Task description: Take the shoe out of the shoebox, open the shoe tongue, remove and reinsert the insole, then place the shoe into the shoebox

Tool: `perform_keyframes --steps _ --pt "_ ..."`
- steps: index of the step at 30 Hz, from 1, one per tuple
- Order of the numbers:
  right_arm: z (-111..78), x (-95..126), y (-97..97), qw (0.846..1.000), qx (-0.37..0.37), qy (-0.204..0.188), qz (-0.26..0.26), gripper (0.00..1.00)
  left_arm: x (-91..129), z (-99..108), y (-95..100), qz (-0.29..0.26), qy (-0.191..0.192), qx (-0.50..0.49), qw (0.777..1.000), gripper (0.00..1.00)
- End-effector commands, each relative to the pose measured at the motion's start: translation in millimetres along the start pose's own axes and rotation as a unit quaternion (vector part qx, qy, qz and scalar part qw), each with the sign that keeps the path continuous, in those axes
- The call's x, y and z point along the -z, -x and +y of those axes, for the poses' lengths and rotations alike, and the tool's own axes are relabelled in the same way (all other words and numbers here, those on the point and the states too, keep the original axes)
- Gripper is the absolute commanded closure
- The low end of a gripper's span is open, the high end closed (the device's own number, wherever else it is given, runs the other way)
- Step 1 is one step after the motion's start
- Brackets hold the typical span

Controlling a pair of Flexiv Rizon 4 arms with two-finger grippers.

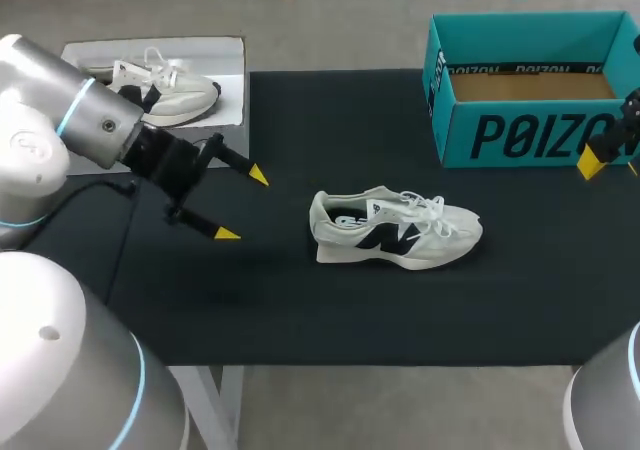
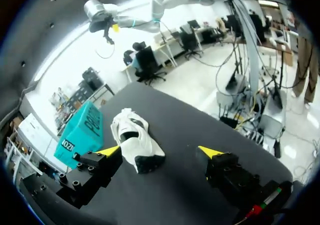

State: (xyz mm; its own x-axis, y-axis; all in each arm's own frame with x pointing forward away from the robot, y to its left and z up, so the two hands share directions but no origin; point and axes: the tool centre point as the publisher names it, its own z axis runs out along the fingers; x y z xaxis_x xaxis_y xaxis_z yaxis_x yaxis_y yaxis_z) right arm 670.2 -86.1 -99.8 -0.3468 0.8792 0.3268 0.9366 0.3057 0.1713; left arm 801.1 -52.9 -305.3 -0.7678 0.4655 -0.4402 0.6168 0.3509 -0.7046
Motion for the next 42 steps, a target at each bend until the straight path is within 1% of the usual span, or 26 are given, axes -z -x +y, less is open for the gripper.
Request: perform_keyframes --steps 1,2,3,5,6,11,13,14,16,17,19,21,26,27,31,32,42 --pt "2.3 0 0.1 1.000 0.000 -0.003 0.000 0.00 -20 9 5.5 -0.019 -0.051 0.054 0.997 0.00" --pt "2.3 0 0.1 1.000 0.000 -0.003 0.000 0.00 -21 9 4.9 -0.023 -0.053 0.060 0.997 0.00" --pt "2.3 0 0.1 1.000 0.000 -0.003 0.000 0.00 -24 10 3.5 -0.029 -0.070 0.076 0.994 0.00" --pt "2.3 0 0.1 1.000 0.000 -0.003 0.000 0.00 -27 13 0.9 -0.040 -0.074 0.090 0.992 0.00" --pt "2.3 0 0.1 1.000 0.000 -0.003 0.000 0.00 -28 15 -0.2 -0.044 -0.083 0.096 0.991 0.00" --pt "2.3 0 0.1 1.000 0.000 -0.003 0.000 0.00 -27 21 -9.2 -0.068 -0.080 0.117 0.988 0.00" --pt "2.3 0 0.1 1.000 0.000 -0.003 0.000 0.00 -28 25 -13.5 -0.073 -0.088 0.129 0.985 0.00" --pt "2.3 0 0.1 1.000 0.000 -0.003 0.000 0.00 -28 27 -14.7 -0.075 -0.087 0.133 0.985 0.00" --pt "2.3 0 0.1 1.000 0.000 -0.003 0.000 0.00 -31 33 -17.0 -0.081 -0.108 0.145 0.980 0.00" --pt "2.3 0 0.1 1.000 0.000 -0.003 0.000 0.00 -32 35 -16.9 -0.082 -0.105 0.148 0.980 0.00" --pt "2.3 0 0.1 1.000 0.000 -0.003 0.000 0.00 -37 40 -15.4 -0.080 -0.125 0.169 0.974 0.00" --pt "2.3 0 0.1 1.000 0.000 -0.003 0.000 0.00 -43 46 -13.7 -0.074 -0.121 0.182 0.973 0.00" --pt "2.3 0 0.1 1.000 0.000 -0.003 0.000 0.00 -52 63 -9.5 -0.069 -0.134 0.210 0.966 0.00" --pt "2.3 0 0.1 1.000 0.000 -0.003 0.000 0.00 -54 67 -8.8 -0.069 -0.129 0.214 0.966 0.00" --pt "2.3 0 0.1 1.000 0.000 -0.003 0.000 0.00 -62 82 -5.0 -0.070 -0.138 0.226 0.962 0.00" --pt "2.3 0 0.1 1.000 0.000 -0.003 0.000 0.00 -65 86 -3.6 -0.068 -0.130 0.230 0.962 0.00" --pt "2.3 0 0.1 1.000 0.000 -0.003 0.000 0.00 -100 98 16.3 -0.057 -0.150 0.235 0.959 0.00"
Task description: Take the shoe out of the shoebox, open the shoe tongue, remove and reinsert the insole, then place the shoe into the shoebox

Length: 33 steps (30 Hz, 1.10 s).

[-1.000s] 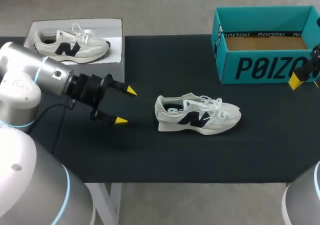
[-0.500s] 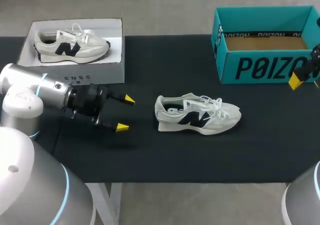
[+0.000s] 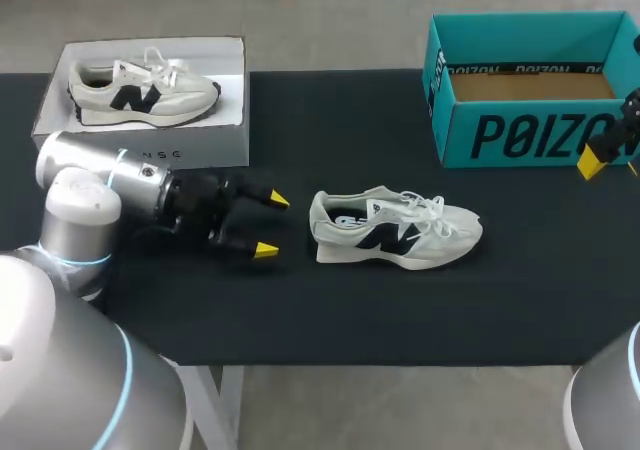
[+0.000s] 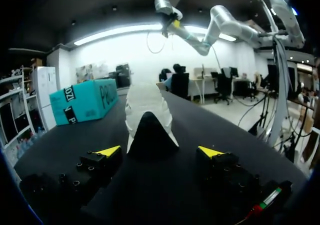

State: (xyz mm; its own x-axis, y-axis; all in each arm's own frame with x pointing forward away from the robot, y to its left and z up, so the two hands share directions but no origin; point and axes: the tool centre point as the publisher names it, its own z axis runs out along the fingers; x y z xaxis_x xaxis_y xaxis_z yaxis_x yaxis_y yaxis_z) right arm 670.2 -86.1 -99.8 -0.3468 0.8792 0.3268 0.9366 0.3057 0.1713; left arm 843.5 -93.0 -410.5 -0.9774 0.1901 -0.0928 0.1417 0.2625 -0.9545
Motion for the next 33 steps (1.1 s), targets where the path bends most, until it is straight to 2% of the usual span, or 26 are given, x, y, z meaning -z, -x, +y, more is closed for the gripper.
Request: perform_keyframes --steps 1,8,17,33 --pt "2.3 0 0.1 1.000 0.000 -0.003 0.000 0.00 -18 11 16.0 0.014 -0.009 0.003 1.000 0.00" --pt "2.3 0 0.1 1.000 0.000 -0.003 0.000 0.00 -41 14 22.5 0.015 -0.017 0.008 1.000 0.00" --pt "2.3 0 0.1 1.000 0.000 -0.003 0.000 0.00 -58 5 22.6 0.010 -0.014 0.005 1.000 0.00" --pt "2.3 0 0.1 1.000 0.000 -0.003 0.000 0.00 -64 2 6.8 -0.002 -0.006 0.018 1.000 0.00"
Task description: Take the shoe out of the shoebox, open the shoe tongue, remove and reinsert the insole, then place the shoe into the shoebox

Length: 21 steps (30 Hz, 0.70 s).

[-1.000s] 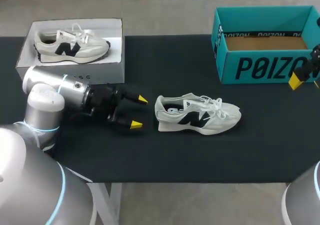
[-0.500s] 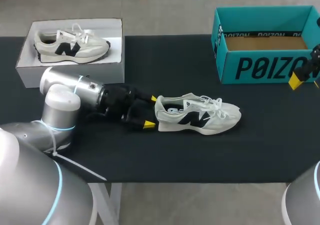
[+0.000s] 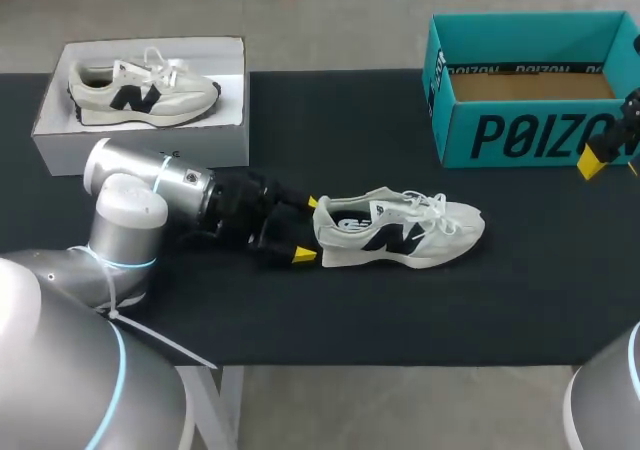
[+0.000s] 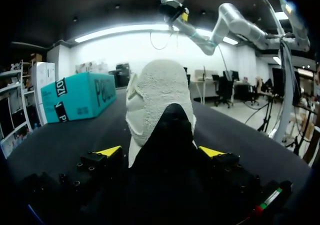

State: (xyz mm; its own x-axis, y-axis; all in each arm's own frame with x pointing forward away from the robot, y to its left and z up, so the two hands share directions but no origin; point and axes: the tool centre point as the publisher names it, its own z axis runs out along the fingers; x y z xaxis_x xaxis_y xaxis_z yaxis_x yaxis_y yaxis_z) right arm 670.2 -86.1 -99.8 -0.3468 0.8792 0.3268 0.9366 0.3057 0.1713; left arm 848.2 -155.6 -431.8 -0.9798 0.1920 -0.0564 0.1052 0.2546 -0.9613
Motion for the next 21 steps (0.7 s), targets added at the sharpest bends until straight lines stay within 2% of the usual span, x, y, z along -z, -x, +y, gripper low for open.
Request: perform_keyframes --steps 1,10,21 --pt "2.3 0 0.1 1.000 0.000 -0.003 0.000 0.00 1 -2 -8.8 -0.011 0.004 0.002 1.000 0.00" --pt "2.3 0 0.1 1.000 0.000 -0.003 0.000 0.00 11 -4 -15.6 -0.026 -0.002 0.005 1.000 0.00" --pt "2.3 0 0.1 1.000 0.000 -0.003 0.000 0.00 0 -9 -7.2 -0.033 -0.011 0.011 0.999 0.00"
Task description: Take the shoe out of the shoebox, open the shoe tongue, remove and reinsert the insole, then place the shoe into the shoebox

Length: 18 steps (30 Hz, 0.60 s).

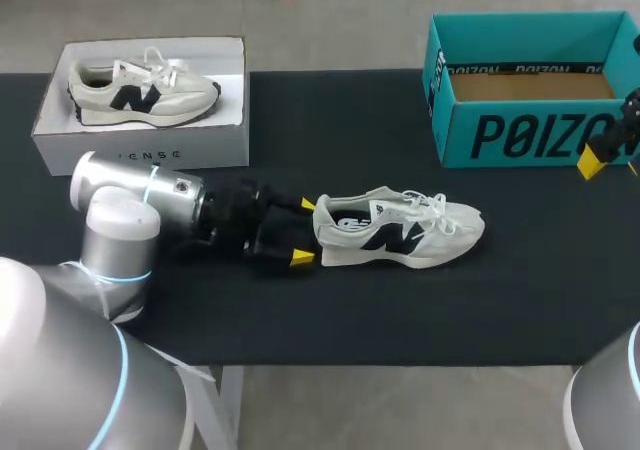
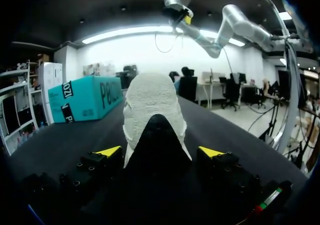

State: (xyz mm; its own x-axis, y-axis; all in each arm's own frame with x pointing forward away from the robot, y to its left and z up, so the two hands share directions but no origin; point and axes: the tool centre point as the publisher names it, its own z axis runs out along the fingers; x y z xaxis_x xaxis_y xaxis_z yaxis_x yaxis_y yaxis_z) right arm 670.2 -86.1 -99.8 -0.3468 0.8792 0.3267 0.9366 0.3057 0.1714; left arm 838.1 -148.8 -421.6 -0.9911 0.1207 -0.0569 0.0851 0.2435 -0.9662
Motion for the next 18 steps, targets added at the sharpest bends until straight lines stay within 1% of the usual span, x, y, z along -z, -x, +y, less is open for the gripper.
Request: perform_keyframes --steps 1,8,18 --pt "2.3 0 0.1 1.000 0.000 -0.003 0.000 0.00 -10 1 3.5 0.002 -0.002 0.002 1.000 0.00" --pt "2.3 0 0.1 1.000 0.000 -0.003 0.000 0.00 -19 4 8.6 0.008 0.006 0.006 1.000 0.00" --pt "2.3 0 0.1 1.000 0.000 -0.003 0.000 0.00 -24 9 16.5 0.008 0.006 0.009 1.000 0.00"
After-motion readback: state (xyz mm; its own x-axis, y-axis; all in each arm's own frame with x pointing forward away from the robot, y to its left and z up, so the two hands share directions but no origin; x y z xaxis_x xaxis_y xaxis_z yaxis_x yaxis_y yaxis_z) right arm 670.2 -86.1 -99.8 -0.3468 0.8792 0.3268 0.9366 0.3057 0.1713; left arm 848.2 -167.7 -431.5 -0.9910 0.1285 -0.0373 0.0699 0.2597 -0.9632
